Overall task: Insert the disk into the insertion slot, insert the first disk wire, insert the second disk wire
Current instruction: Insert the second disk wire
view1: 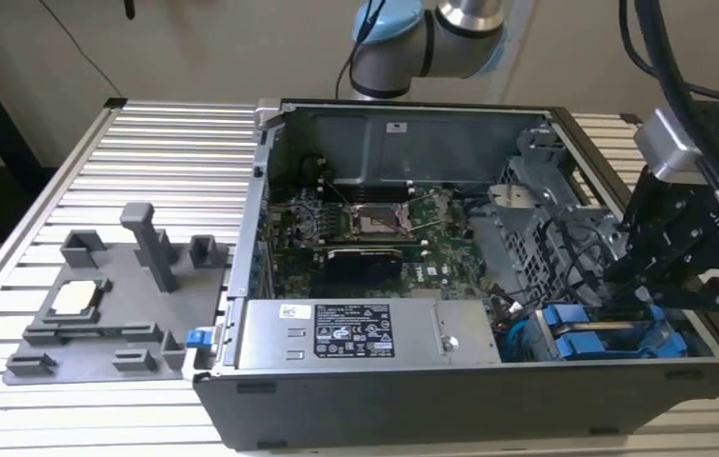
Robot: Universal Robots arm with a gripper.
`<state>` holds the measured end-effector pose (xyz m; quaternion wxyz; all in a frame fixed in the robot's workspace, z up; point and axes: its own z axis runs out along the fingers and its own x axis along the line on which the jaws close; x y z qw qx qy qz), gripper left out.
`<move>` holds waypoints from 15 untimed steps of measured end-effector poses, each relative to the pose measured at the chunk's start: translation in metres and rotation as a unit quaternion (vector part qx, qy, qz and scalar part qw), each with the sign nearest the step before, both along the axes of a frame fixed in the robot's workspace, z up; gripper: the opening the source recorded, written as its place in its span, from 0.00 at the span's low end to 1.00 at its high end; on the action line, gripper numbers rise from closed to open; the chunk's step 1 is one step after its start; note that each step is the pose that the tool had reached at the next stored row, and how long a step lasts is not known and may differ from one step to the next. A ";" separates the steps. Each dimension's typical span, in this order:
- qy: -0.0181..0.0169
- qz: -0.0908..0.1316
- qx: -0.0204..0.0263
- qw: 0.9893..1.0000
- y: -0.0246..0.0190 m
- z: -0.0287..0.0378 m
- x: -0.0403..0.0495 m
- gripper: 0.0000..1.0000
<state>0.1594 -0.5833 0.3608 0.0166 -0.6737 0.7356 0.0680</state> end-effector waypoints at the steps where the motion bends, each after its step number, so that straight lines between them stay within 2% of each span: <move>1: 0.000 0.000 0.000 1.000 0.0000 0.0030 0.0000 0.30; 4: -0.001 0.000 0.000 1.000 0.0000 0.0110 0.0000 0.30; 8: -0.002 0.000 0.000 1.000 0.0002 0.0111 -0.0003 0.30; 10: -0.002 0.000 -0.006 1.000 0.0016 0.0114 -0.0004 0.28; 11: -0.002 -0.001 -0.007 1.000 0.0017 0.0112 -0.0004 0.28; 12: -0.002 -0.002 -0.008 1.000 0.0018 0.0111 -0.0004 0.22; 13: -0.002 -0.002 -0.010 1.000 0.0018 0.0112 -0.0004 0.22; 15: -0.002 -0.003 -0.012 1.000 0.0018 0.0111 -0.0004 0.11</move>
